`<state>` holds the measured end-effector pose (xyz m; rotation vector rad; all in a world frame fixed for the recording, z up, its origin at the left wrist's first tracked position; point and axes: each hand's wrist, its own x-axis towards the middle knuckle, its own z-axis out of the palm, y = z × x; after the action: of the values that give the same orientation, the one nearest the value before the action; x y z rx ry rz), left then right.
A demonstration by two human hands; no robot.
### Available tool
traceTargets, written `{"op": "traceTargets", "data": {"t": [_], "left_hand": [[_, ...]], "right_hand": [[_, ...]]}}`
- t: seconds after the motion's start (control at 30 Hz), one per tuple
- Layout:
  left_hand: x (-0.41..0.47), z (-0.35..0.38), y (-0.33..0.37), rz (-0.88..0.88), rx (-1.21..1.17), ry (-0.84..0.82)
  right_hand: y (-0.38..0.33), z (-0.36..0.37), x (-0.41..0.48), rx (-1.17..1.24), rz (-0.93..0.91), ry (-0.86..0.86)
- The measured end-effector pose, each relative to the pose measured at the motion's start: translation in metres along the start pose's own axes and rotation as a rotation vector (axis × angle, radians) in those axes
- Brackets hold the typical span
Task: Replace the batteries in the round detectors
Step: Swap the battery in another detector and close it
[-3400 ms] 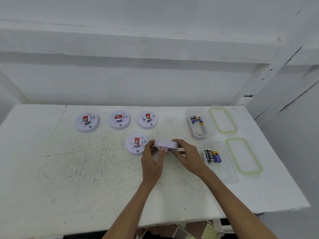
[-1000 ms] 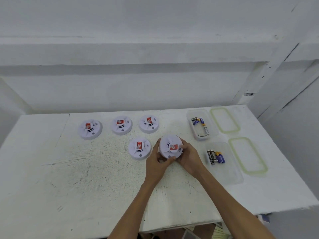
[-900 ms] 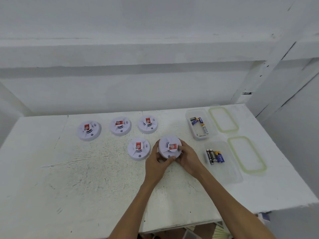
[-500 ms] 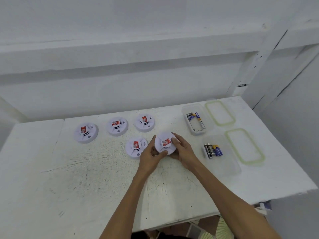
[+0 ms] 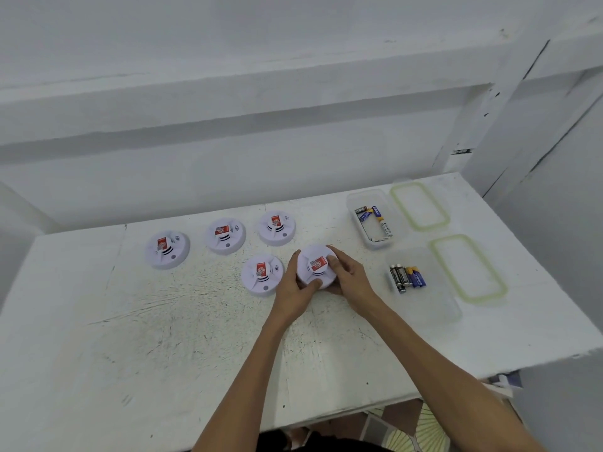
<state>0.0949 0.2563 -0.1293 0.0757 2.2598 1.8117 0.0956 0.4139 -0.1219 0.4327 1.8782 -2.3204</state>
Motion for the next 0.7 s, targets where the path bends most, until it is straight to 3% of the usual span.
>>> {"op": "traceTargets", "data": {"t": [0.7], "left_hand": [[-0.0003, 0.0039, -0.0036, 0.011, 0.043, 0.022]], "right_hand": [[0.0022, 0.0008, 0.0014, 0.001, 0.002, 0.012]]}}
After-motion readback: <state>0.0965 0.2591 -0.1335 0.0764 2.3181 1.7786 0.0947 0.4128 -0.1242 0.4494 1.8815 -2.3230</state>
